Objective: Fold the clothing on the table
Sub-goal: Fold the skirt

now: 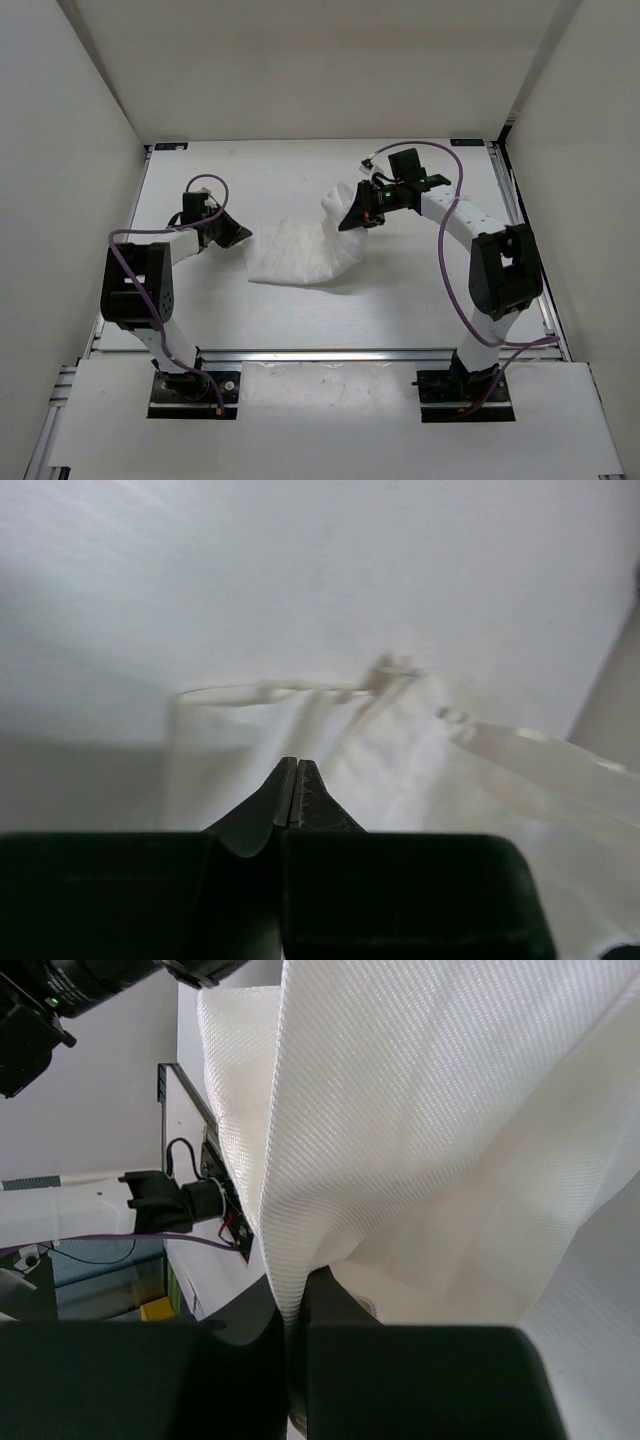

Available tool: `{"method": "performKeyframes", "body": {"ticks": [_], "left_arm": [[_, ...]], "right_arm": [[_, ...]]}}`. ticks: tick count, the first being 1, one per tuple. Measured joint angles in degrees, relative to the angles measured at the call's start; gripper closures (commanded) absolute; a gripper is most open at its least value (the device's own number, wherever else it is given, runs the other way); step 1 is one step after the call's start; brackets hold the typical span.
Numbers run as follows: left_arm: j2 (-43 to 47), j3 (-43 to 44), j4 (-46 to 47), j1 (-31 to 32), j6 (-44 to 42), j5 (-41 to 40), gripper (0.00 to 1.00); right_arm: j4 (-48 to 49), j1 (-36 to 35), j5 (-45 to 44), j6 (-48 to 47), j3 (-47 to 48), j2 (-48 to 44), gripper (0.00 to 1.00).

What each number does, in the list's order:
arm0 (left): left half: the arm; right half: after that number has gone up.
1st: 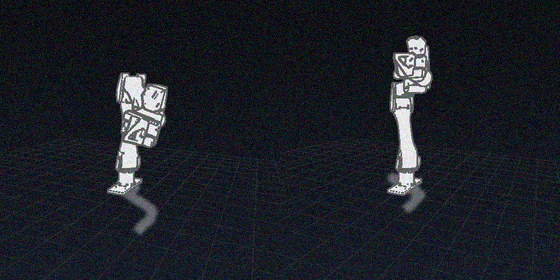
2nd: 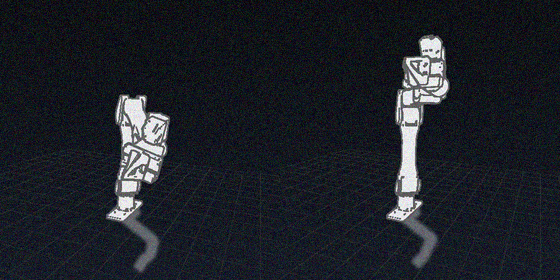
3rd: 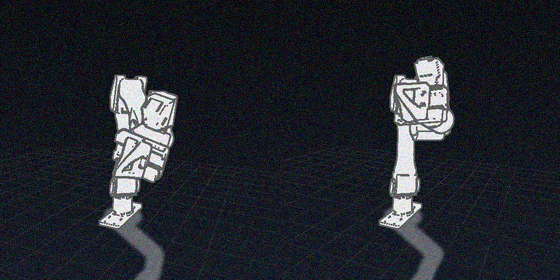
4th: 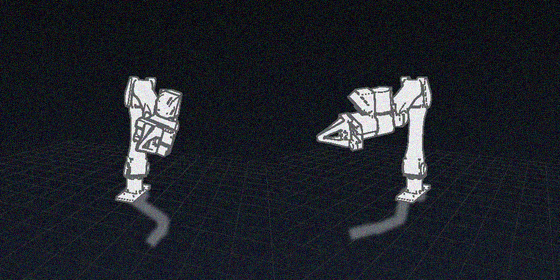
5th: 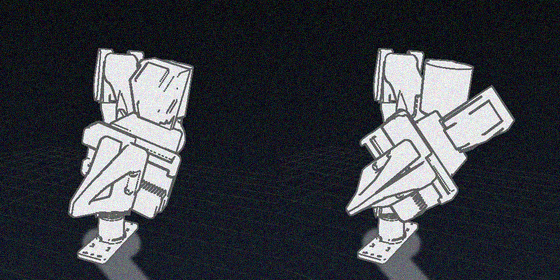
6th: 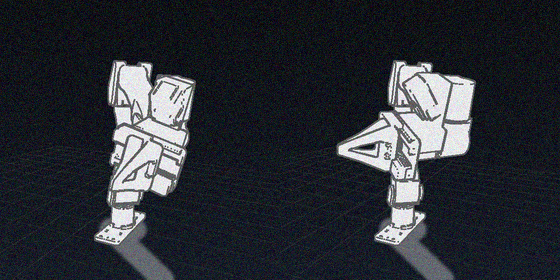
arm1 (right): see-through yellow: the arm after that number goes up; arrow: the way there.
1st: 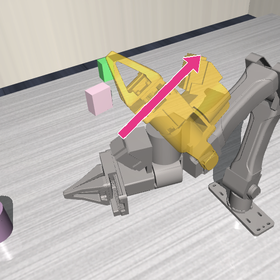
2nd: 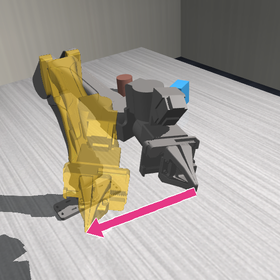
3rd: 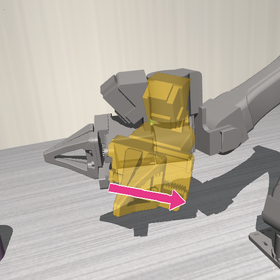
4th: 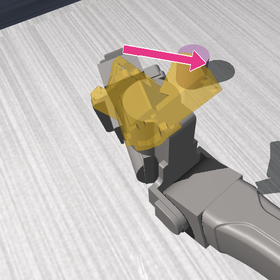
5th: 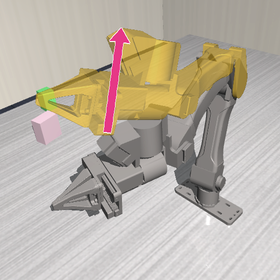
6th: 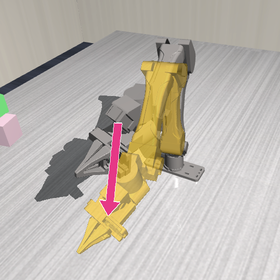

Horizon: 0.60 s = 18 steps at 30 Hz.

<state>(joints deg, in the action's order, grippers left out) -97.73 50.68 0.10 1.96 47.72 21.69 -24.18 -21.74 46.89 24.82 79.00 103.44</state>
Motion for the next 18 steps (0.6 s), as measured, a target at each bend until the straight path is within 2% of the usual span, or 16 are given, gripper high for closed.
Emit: {"method": "performKeyframes", "body": {"ticks": [6, 18], "left_arm": [[1.90, -5.77, -5.75, -0.85, -4.44, -5.27, 0.96], [3.76, -9.31, -1.49, 6.82, -4.07, -6.60, 0.96]], "right_arm": [[-1.05, -0.76, -0.02, 0.00, 2.03, 0.11, 1.00], [-2.82, -5.75, -0.28, 0.00, 13.88, 7.48, 1.00]]}}
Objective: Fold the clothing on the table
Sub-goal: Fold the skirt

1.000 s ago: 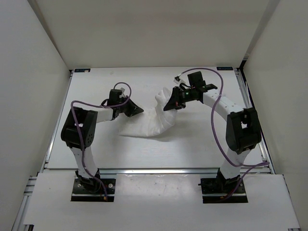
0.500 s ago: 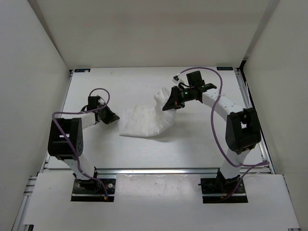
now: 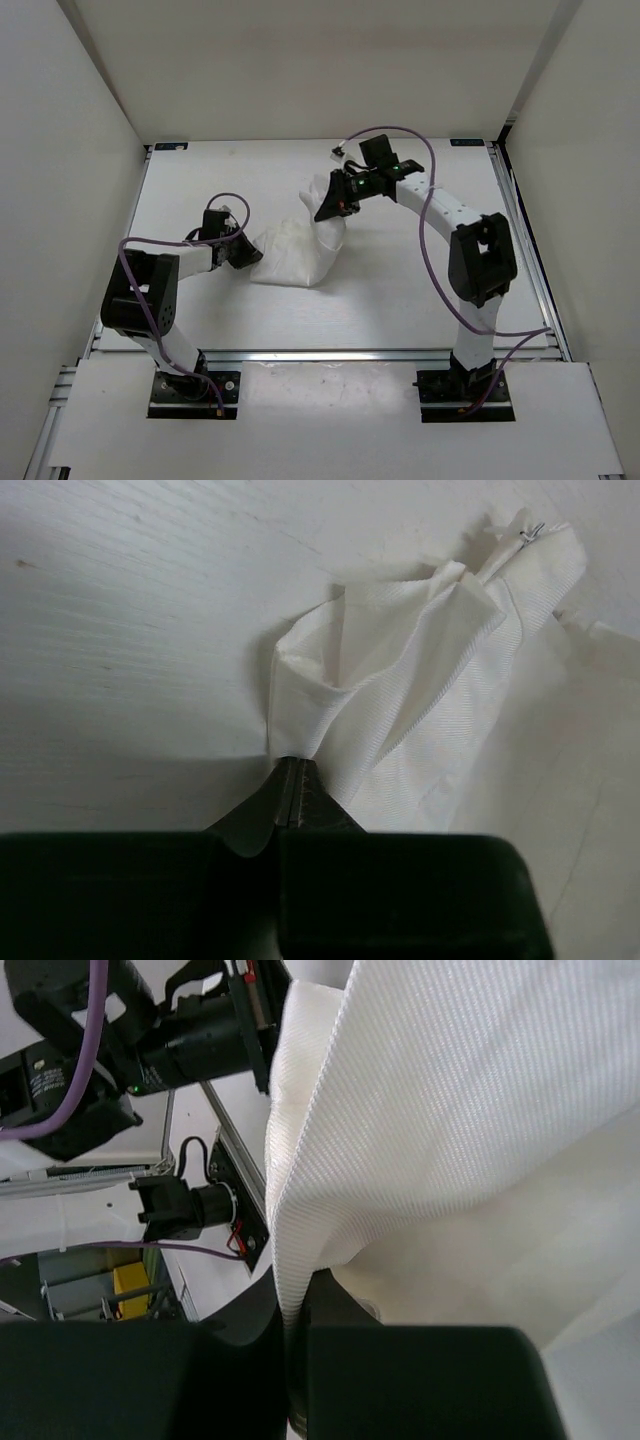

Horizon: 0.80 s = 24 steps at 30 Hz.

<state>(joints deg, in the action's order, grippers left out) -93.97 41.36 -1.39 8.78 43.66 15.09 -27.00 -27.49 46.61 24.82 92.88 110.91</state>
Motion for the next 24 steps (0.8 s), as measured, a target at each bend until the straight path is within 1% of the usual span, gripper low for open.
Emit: {"method": "performKeyframes", "body": {"ticks": [9, 11, 12, 13, 14, 16, 19, 24], "left_arm": [[0.20, -1.03, 1.36, 1.75, 1.44, 1.36, 0.97], [0.24, -1.05, 1.29, 1.75, 1.42, 1.46, 0.97], [0.24, -1.05, 1.25, 1.73, 1.42, 1.51, 0.97], [0.31, -1.11, 1.20, 1.66, 1.38, 1.64, 0.97], [0.35, -1.20, 1.16, 1.55, 1.38, 1.84, 0.97], [0.42, -1.25, 0.92, 1.18, 1.36, 2.23, 0.97], [0.46, -1.25, 0.37, 0.24, 1.20, 3.02, 0.97], [0.74, -1.25, -0.83, -2.25, 0.57, 4.22, 0.98]], "right_arm": [[-1.46, -6.32, 0.26, 0.46, 14.69, 15.56, 1.00], [-1.46, -7.17, 0.35, 0.70, 16.15, 17.55, 1.00], [-1.53, -7.48, 0.57, 0.96, 16.20, 17.97, 0.98], [-1.64, -7.74, 0.92, 1.38, 16.20, 18.43, 0.87], [-1.60, -7.89, 1.29, 1.90, 16.17, 18.73, 0.80], [-1.09, -8.41, 2.75, 2.93, 16.06, 19.19, 0.50], [1.70, -9.05, 5.68, 5.01, 15.61, 19.50, 0.37], [12.07, -10.73, 13.18, 11.85, 13.51, 19.58, 0.39]]}}
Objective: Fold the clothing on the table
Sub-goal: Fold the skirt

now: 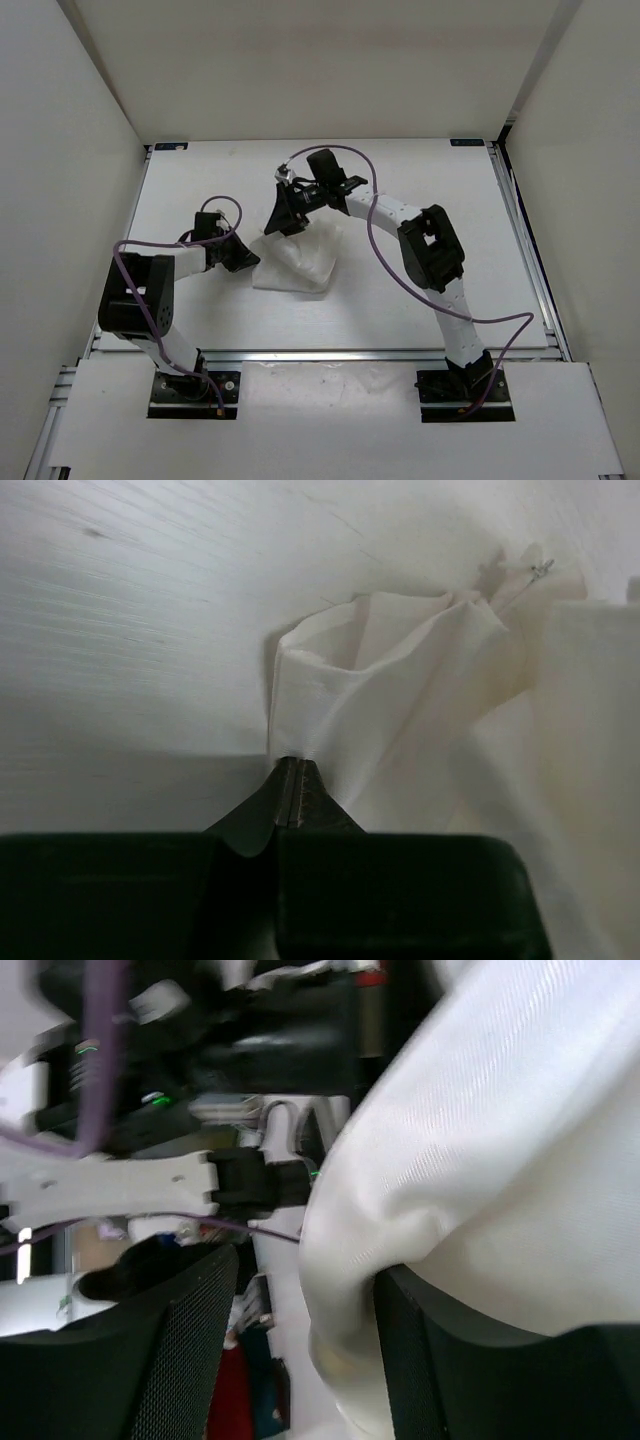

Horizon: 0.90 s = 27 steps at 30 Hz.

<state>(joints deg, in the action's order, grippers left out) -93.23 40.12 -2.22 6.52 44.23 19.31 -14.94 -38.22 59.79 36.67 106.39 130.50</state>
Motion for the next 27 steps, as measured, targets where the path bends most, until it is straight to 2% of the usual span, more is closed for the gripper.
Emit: {"method": "performKeyframes", "body": {"ticks": [2, 4, 8, 10, 11, 12, 13, 14, 15, 18, 21, 24, 27], "left_arm": [[0.39, 0.02, -0.98, -1.64, -0.52, 0.24, 0.97], [0.94, 0.04, -2.14, -3.76, -1.14, 0.42, 0.98], [2.62, 0.90, -5.03, -8.81, -2.25, 1.01, 0.98], [4.15, 1.97, -6.67, -10.99, -2.91, 1.09, 0.98], [5.22, 2.58, -7.32, -11.91, -3.06, 1.31, 0.98], [6.08, 3.19, -7.87, -12.44, -3.13, 1.64, 0.98], [7.04, 4.07, -8.37, -12.90, -3.13, 2.36, 0.99], [7.80, 4.96, -8.74, -13.09, -3.04, 3.19, 0.97], [8.55, 6.05, -9.03, -13.00, -2.82, 4.37, 0.97], [10.40, 8.09, -7.15, -10.88, -0.33, 9.31, 0.97], [11.58, 6.95, -1.20, -5.57, 4.81, 14.80, 0.98], [12.61, 1.95, 4.96, 0.92, 9.42, 18.29, 0.99], [13.51, -5.11, 7.06, 3.56, 11.76, 19.08, 1.00]], "right_arm": [[8.87, -0.52, 3.78, 6.12, -1.18, -0.07, 0.41], [23.67, -0.83, 7.17, 15.82, -5.05, -0.79, 0.43], [48.83, -0.33, 10.88, 33.53, -12.68, -2.27, 0.53], [52.28, 0.83, 11.28, 36.02, -17.11, -4.70, 0.61], [51.19, 1.66, 11.21, 35.04, -19.43, -6.60, 0.67], [48.83, 2.36, 10.95, 32.76, -20.83, -8.20, 0.79], [44.65, 3.23, 10.14, 29.75, -21.75, -10.14, 0.82], [39.74, 4.07, 9.05, 26.45, -21.84, -11.69, 0.92], [34.10, 4.96, 6.86, 22.47, -21.64, -13.53, 0.95], [17.27, 7.34, -0.76, 10.69, -19.78, -17.86, 0.99], [5.53, 9.57, -8.00, 2.47, -19.34, -20.94, 0.99], [-1.03, 11.13, -11.89, -1.46, -20.41, -22.12, 1.00], [-4.81, 12.13, -13.68, -3.61, -22.99, -22.14, 1.00]]}}
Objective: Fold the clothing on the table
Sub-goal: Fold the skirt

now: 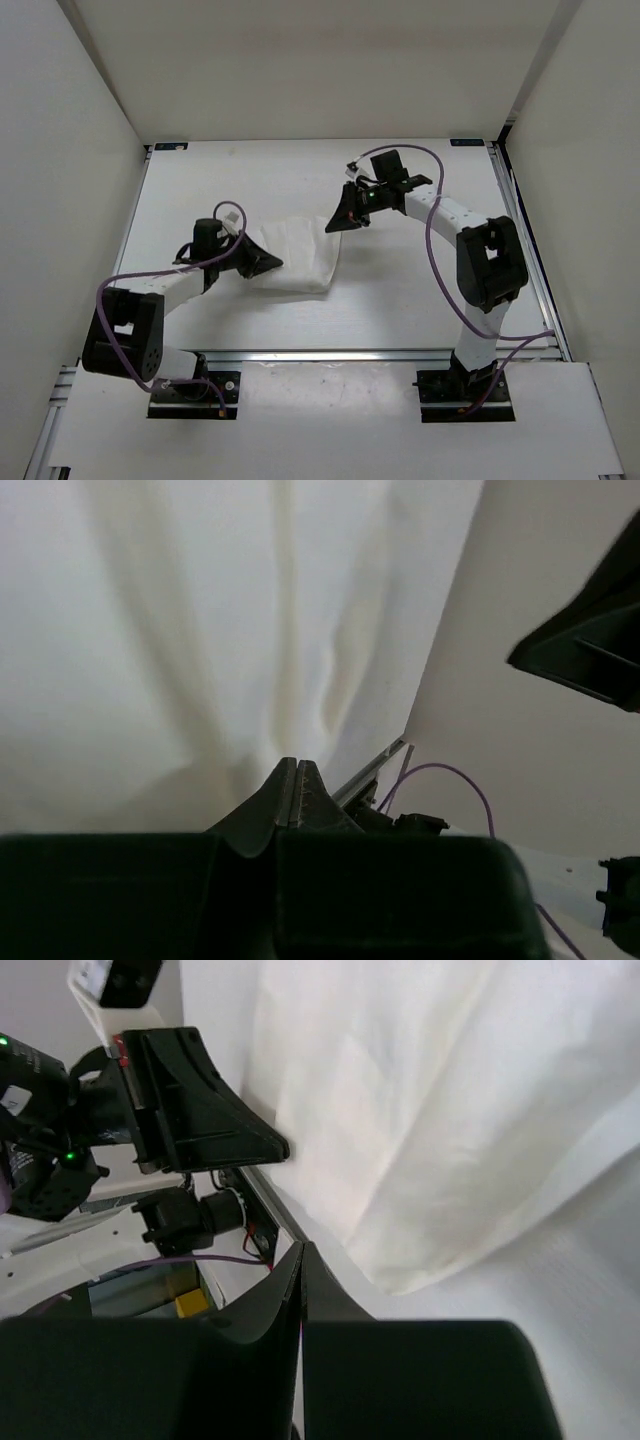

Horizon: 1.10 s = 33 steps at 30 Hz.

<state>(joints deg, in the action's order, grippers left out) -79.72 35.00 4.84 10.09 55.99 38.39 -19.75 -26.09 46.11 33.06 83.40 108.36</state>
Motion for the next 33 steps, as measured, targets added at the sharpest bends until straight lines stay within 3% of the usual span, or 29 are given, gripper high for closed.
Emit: {"method": "performKeyframes", "body": {"ticks": [5, 15, 18, 21, 29, 32, 33], "left_arm": [[1.29, -11.04, -0.90, -2.23, 1.86, -2.14, 1.00], [1.31, -15.26, -0.98, -2.08, -0.98, -9.11, 0.99], [1.31, -14.53, -1.42, -2.51, -2.34, -9.42, 0.95], [1.64, -11.85, -4.94, -3.89, -4.66, -9.92, 0.82], [7.76, 1.42, -16.15, -5.60, -13.00, -11.02, 0.64], [12.00, 1.27, -19.71, -7.06, -15.67, -10.97, 0.65], [13.16, 0.74, -20.61, -7.96, -16.63, -10.97, 0.66]], "right_arm": [[-3.52, -0.70, -1.44, -1.46, -2.73, 0.00, 1.00], [-0.98, -4.66, 1.97, -0.35, -4.24, 2.56, 1.00], [-1.16, -5.42, 2.29, -0.42, -4.17, 2.99, 0.98], [-1.27, -5.16, 1.99, -0.72, -4.04, 2.69, 0.97], [-0.70, 5.49, 1.07, -0.76, -12.20, -10.29, 0.90], [-0.39, 11.56, 0.72, -1.11, -17.18, -16.59, 0.80], [0.26, 13.81, 0.90, -1.31, -19.37, -18.36, 0.71]]}}
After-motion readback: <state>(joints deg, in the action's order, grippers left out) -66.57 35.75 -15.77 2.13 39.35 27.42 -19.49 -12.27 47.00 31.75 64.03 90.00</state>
